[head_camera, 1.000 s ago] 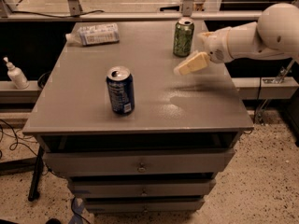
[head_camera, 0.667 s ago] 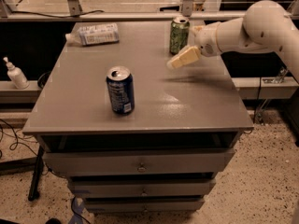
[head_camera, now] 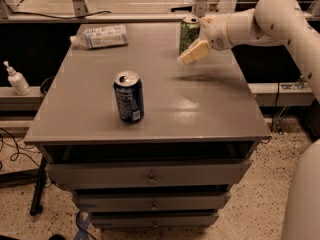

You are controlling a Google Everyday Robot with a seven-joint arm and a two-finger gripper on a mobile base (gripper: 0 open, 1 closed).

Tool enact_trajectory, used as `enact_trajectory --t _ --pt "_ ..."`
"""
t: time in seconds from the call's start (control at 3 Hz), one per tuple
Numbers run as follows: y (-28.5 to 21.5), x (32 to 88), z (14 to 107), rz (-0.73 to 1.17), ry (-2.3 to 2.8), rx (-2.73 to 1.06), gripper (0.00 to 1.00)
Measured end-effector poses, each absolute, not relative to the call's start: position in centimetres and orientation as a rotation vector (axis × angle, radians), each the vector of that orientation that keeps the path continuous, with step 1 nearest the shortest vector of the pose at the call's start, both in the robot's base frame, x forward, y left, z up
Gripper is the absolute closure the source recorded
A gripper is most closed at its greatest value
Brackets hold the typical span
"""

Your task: Knock green can over

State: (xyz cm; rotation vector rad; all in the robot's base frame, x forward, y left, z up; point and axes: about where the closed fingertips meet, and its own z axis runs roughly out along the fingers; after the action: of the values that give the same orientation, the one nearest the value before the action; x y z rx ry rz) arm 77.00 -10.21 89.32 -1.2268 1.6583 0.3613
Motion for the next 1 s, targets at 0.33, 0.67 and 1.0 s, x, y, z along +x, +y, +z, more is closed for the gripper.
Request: enact_trajectory --t 0.33,0.67,1.0 --pt "-9.1 77.2 89.8 0.417 1.628 -1.216 0.0" --pt "-7.6 76.1 89.6 0.559 1.619 -1.138 0.0" --pt "-4.9 73.7 90.3 0.748 1.595 -1.068 0.0"
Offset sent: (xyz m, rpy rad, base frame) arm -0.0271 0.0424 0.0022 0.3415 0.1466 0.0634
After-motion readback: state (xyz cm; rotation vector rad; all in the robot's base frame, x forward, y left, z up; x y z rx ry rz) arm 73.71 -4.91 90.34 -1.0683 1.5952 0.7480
